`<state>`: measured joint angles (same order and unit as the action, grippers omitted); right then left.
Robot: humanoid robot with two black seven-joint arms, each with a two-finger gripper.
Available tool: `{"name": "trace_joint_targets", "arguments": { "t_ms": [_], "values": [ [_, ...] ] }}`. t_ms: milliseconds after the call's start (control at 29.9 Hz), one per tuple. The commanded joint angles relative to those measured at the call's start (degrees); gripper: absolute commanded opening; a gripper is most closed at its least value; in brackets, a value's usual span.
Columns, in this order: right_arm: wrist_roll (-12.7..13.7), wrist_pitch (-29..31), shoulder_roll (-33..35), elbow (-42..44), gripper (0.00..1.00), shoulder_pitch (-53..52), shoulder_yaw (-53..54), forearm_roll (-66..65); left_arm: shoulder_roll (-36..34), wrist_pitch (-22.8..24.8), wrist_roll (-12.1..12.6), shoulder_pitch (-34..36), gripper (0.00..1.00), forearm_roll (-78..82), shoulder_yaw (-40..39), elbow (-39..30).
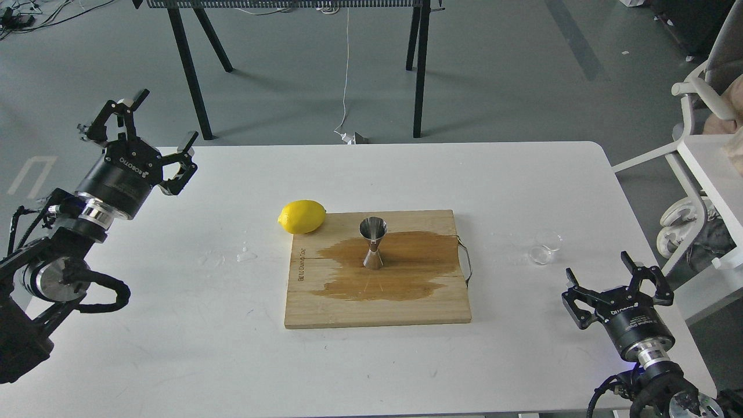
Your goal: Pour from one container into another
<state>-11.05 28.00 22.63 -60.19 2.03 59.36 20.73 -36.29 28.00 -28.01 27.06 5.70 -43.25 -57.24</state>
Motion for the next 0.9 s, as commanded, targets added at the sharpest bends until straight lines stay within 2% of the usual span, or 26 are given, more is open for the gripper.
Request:
{"name": "trace_joint_targets", "arguments": {
  "t_ms": [0, 100, 234, 334, 869],
  "values": [
    [0.2, 0.0, -0.2, 0.2, 0.98, -1.4, -0.2, 0.3, -0.8, 0.0, 0.0, 0.4, 0.95, -1.1, -0.2, 0.2],
    [0.9, 0.0, -1.4, 0.8, 0.99, -3.3, -0.4, 2.2, -0.8, 0.0, 0.0, 0.4, 0.95, -1.2, -0.3, 0.4],
    [4.1, 0.0, -5.0, 2.3, 0.99, -5.0, -0.3, 2.9, -0.5, 0.0, 0.0, 0.1, 0.95, -1.2, -0.2, 2.1],
    [5.5, 0.0, -7.0, 4.2, 0.99, -6.1, 0.0, 2.9, -0.4, 0.0, 0.0, -0.2, 0.96, -1.2, 0.1, 2.2],
    [7.1, 0.0, -9.3, 8.1, 0.99, -6.1, 1.0, 5.5, -0.3, 0.0, 0.0, -0.3, 0.97, -0.7, 0.5, 5.0]
  ]
}}
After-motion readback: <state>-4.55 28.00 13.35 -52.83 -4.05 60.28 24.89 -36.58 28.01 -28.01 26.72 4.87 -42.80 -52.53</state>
